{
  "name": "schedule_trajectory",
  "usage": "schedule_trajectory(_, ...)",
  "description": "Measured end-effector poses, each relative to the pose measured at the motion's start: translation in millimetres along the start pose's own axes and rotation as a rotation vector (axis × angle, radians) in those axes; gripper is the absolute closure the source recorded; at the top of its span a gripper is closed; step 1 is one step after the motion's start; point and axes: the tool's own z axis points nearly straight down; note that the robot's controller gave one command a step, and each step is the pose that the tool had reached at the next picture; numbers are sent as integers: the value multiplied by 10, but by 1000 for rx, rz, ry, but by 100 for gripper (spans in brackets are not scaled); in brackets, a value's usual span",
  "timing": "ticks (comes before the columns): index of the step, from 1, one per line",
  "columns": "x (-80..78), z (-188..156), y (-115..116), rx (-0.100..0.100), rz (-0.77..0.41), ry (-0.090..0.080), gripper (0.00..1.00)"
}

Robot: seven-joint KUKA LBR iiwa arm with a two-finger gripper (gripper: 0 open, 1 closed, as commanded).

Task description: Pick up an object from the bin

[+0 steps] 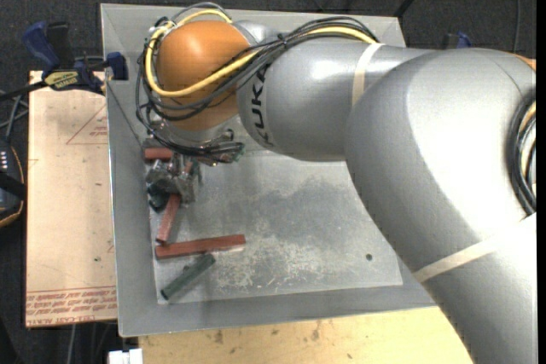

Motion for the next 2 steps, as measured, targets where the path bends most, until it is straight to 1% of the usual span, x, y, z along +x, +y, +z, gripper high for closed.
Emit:
schedule_trajectory(1,15,-166,18,-5,-1,5,100)
schedule_trajectory(2,-6,-355,5,1,-1,-1,100)
